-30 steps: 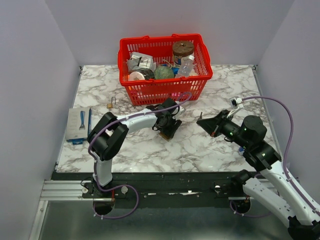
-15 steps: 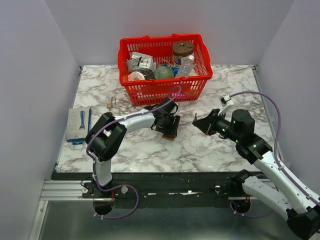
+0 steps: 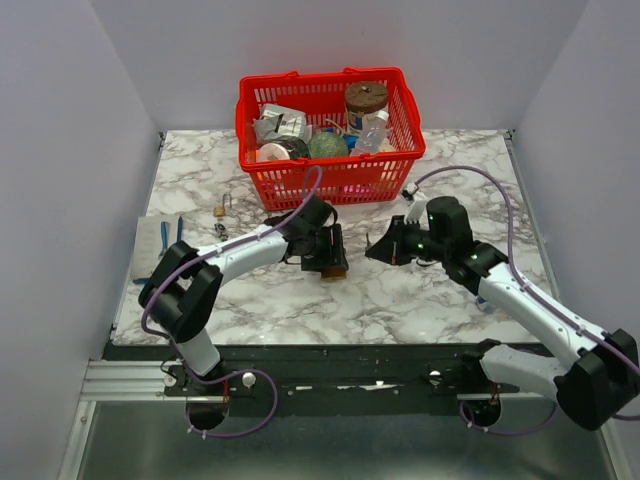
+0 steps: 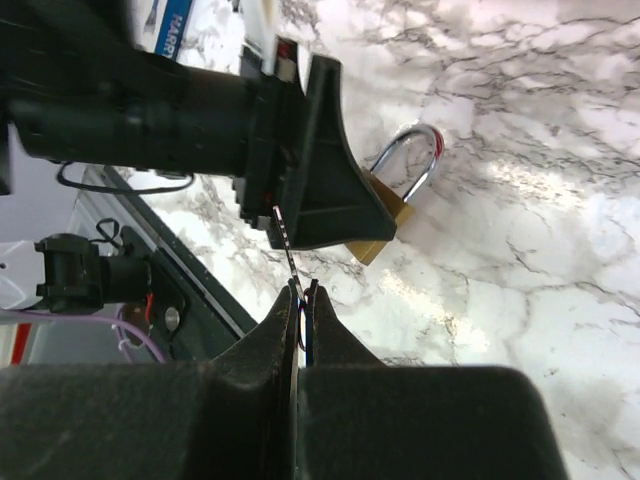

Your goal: Unlock with the key

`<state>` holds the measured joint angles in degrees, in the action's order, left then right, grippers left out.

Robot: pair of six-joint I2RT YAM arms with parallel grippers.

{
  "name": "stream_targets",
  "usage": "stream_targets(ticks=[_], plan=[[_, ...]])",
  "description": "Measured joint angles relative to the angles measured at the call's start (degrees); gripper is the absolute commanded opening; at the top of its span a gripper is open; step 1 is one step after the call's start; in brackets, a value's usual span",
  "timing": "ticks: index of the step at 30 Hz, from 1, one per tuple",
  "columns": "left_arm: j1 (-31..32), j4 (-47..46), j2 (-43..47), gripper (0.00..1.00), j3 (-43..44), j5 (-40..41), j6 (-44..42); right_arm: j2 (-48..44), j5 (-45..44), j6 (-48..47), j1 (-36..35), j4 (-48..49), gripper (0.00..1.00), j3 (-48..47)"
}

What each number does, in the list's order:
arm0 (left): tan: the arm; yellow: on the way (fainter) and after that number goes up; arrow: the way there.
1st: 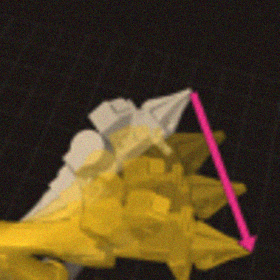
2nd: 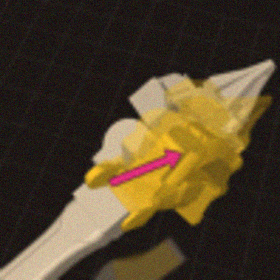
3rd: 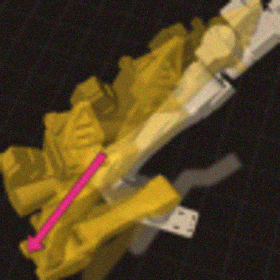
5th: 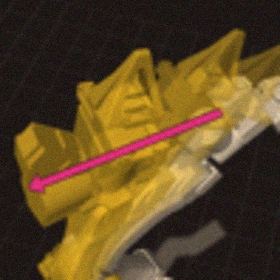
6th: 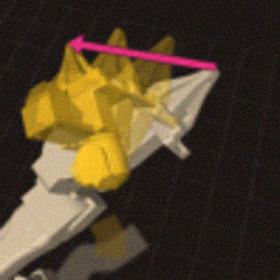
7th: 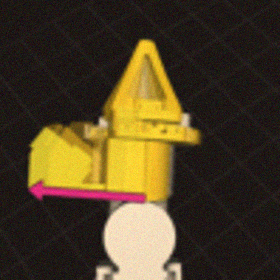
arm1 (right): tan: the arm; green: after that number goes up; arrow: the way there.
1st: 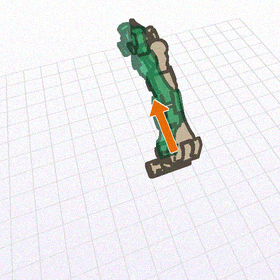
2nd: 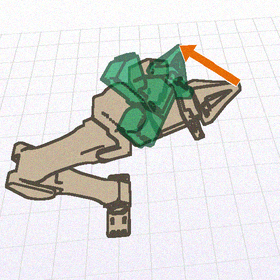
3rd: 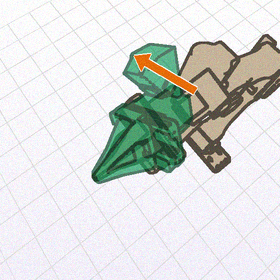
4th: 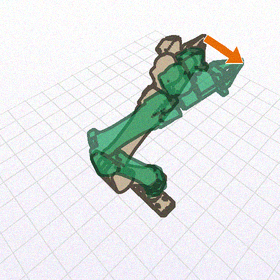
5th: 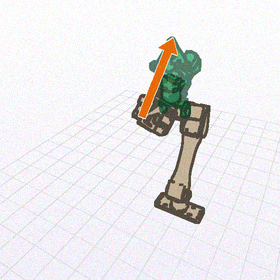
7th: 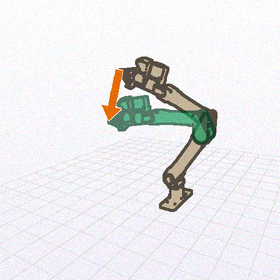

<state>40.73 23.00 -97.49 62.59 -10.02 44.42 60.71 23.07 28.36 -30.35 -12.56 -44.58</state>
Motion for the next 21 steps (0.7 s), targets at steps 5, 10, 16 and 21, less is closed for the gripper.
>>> stream_targets(ticks=[5,10,16,21], plan=[[-2.4,-2.2,4.5,0.0,-1.8,0.1,4.9,7.7,4.2,-0.6,0.0,-0.7,0.01,-3.9],[-4.7,-4.9,6.1,0.0,-3.6,-0.1,9.0,14.9,8.5,-1.1,-0.9,-0.9,0.01,-7.3],[-5.8,-7.0,6.1,0.0,-3.7,-0.1,12.9,20.4,12.3,-2.3,-3.5,-3.0,0.01,-10.1],[-5.8,-8.0,6.1,0.0,-3.6,-0.1,14.4,23.5,14.1,-3.3,-4.5,-4.8,0.01,-12.5]])
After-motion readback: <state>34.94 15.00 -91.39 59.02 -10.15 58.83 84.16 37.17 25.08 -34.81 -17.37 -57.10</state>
